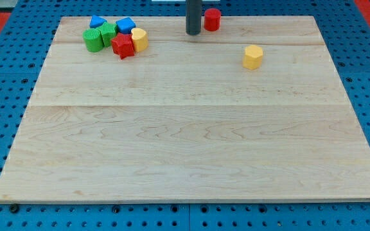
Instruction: Place the red circle to the parallel right of the blue cube
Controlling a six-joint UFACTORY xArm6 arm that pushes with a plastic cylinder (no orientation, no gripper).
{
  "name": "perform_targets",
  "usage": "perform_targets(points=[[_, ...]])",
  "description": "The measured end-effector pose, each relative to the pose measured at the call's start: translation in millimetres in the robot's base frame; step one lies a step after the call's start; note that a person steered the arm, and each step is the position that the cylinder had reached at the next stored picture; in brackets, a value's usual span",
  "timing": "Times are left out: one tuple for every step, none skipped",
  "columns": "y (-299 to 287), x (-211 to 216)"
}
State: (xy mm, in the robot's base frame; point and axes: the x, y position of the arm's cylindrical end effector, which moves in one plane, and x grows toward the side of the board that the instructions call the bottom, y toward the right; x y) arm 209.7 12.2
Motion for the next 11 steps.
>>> perform_targets(points=[[-1.5, -17.1], [17.3, -17.1], [57.4, 2.1], [86.2, 57.7], [131.6, 54.4], [178.0, -8.3], [152.0, -18.5], [85.6, -16.6], [15.4, -16.1], [-50.6, -7.9], [20.8, 15.2]])
